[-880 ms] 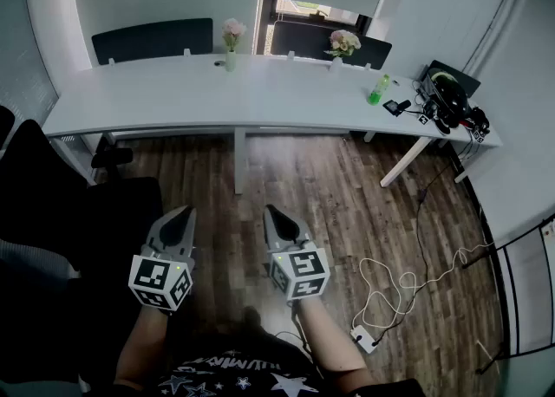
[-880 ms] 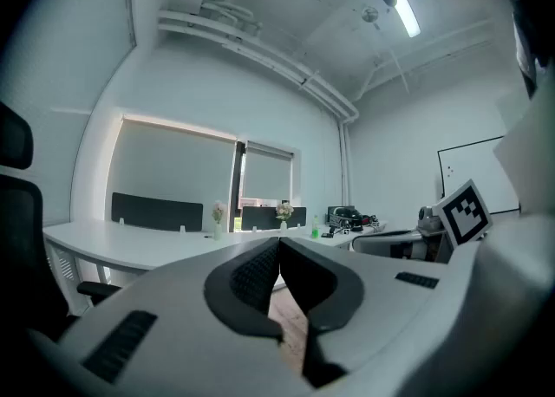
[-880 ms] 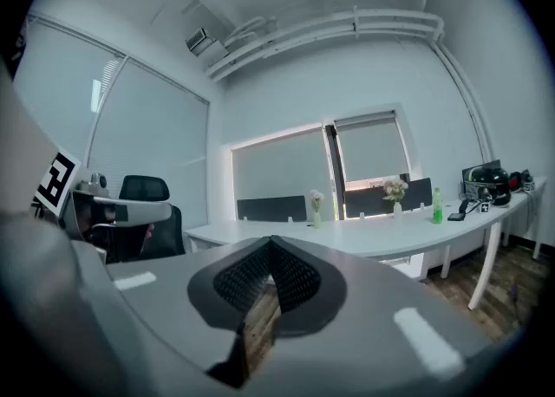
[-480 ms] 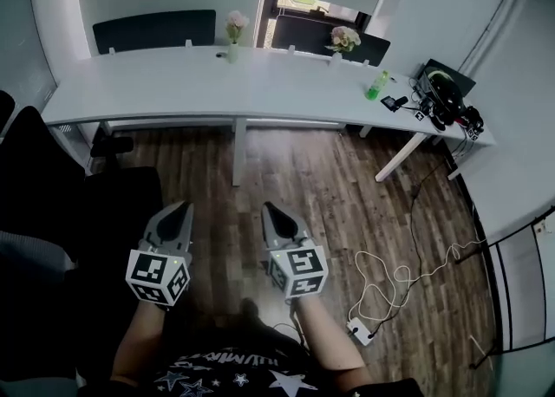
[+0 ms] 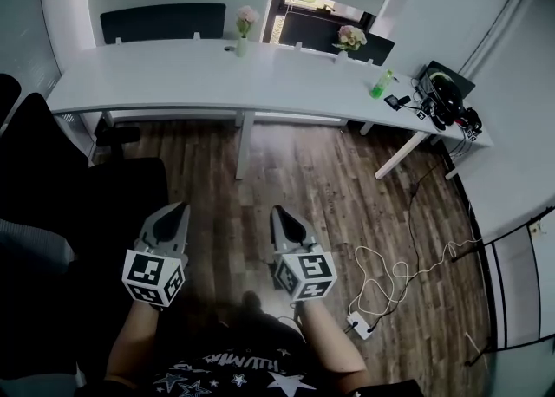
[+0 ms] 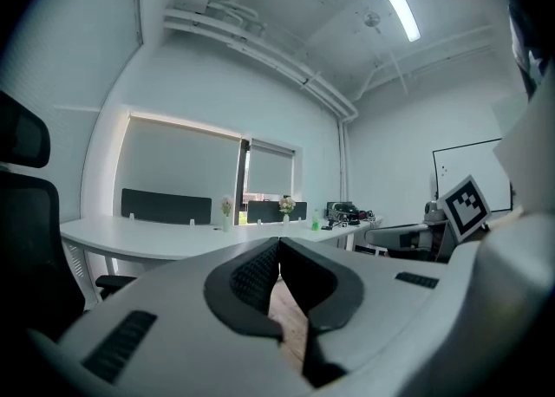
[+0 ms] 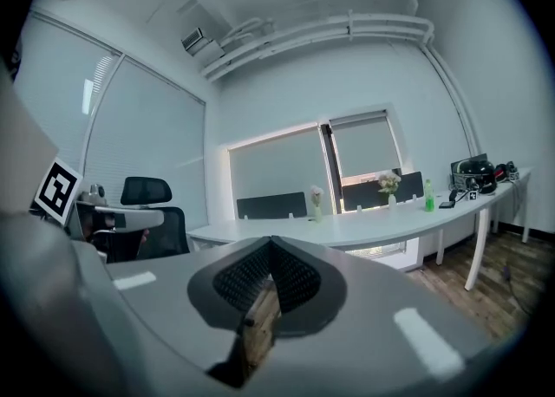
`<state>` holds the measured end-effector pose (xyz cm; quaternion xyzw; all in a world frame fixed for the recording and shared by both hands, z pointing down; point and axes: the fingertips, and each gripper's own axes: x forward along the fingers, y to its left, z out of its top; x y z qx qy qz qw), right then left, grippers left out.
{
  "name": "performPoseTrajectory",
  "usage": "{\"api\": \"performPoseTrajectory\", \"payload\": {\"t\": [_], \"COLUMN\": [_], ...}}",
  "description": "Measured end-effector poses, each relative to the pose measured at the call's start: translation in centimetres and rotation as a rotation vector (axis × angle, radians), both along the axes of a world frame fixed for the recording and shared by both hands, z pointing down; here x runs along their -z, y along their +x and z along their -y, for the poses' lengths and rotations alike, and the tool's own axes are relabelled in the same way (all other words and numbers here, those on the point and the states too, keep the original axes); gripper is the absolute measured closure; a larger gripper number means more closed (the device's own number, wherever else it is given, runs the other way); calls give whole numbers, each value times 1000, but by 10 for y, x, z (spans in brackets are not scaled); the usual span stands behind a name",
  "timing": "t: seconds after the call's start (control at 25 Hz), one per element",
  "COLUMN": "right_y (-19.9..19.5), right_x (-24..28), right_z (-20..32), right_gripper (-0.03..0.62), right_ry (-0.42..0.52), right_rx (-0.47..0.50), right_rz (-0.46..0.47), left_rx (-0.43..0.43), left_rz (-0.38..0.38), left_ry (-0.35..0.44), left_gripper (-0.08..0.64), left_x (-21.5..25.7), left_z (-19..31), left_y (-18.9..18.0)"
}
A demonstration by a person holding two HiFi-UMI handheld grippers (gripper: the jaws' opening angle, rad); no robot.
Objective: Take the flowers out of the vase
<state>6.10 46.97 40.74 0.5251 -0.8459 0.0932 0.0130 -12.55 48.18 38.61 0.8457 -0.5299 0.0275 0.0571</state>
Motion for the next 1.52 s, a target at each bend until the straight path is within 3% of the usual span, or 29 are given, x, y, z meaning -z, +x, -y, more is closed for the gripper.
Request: {"api": "performPoseTrajectory", "payload": {"t": [0.32,1.0,1.52], "right_y": [-5,24,37], "right_x": [-4,-4,-12], "right_z": [15,175,251], "right_gripper": [591,591,591], "right_ry": [0,15,-5], "right_rx": [24,83,135], "right_rz": [-21,9,50], "left_rx": [23,84,143], "left_rz": [-16,-17,5], "left_ry": [-32,-48,-46], "left_gripper": [551,551,551], "left_x": [-13,-19,-14], "left_z": [6,149,211], "left_y": [-14,22,37]}}
